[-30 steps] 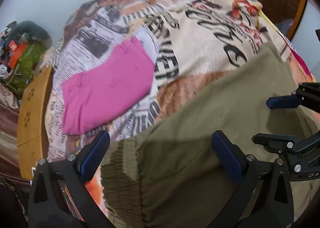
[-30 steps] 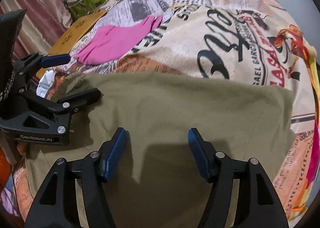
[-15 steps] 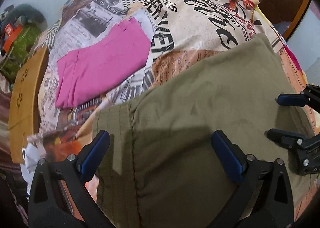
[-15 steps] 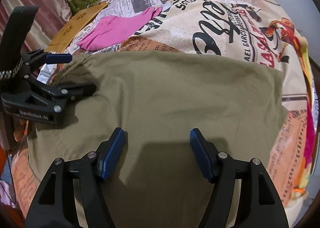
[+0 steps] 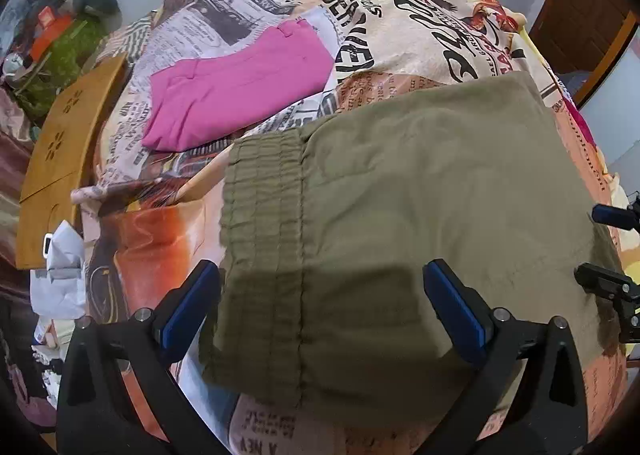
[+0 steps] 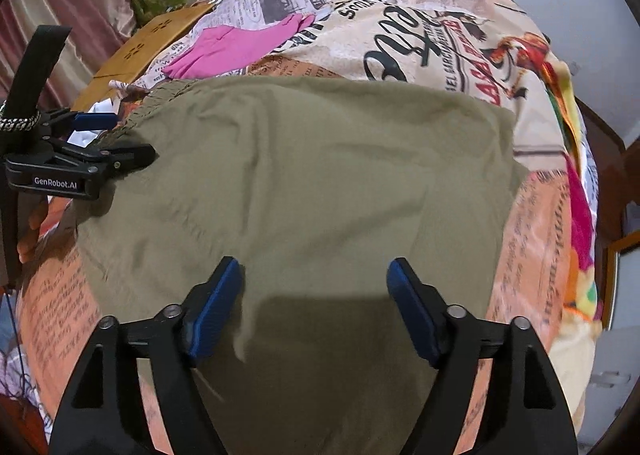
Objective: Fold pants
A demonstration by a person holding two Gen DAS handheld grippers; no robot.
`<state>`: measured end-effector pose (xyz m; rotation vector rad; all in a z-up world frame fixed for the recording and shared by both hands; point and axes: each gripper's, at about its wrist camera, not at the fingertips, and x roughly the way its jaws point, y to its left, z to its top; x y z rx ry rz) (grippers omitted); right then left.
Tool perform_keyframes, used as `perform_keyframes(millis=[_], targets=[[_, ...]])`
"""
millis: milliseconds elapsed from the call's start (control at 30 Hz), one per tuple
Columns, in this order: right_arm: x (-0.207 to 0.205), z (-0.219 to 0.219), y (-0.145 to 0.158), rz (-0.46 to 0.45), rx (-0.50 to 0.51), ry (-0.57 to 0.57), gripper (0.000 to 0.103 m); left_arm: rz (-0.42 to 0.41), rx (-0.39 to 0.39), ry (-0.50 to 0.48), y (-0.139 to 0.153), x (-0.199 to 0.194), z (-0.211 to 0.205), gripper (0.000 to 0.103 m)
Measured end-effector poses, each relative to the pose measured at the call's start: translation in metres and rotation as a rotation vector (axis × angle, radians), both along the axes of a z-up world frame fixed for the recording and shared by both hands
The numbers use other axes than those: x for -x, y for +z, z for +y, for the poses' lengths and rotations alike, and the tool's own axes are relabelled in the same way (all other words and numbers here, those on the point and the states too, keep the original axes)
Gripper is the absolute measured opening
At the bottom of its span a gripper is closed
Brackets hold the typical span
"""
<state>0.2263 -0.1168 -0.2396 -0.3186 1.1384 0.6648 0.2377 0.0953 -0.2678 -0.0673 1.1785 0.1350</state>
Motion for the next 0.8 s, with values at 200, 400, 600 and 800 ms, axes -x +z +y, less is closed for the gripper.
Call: perform_keyframes(millis=[200,400,600,800], targets=[[0.017,-0.018,-0.001,0.013,-0.024,-0.057,0.077,-0.011,0.005,0.027,0.003,0.018,0.002,0.103],[0.030,-0.030,0.000,0.016,-0.041,-0.089,0.077,-0.007,0.013,0.038,0.003,0.034,0.005,0.103],[0.033,-0.028,0.011,-0.022,-0.039,-0.096,0.077,0.004,0.056,0.071,0.012,0.040,0.015,0.103],[0.035,-0.011,0.031,-0.073,-0.105,-0.076,0.077,-0.054,0.133,0.115,0.038,0.052,0.027,0.103]])
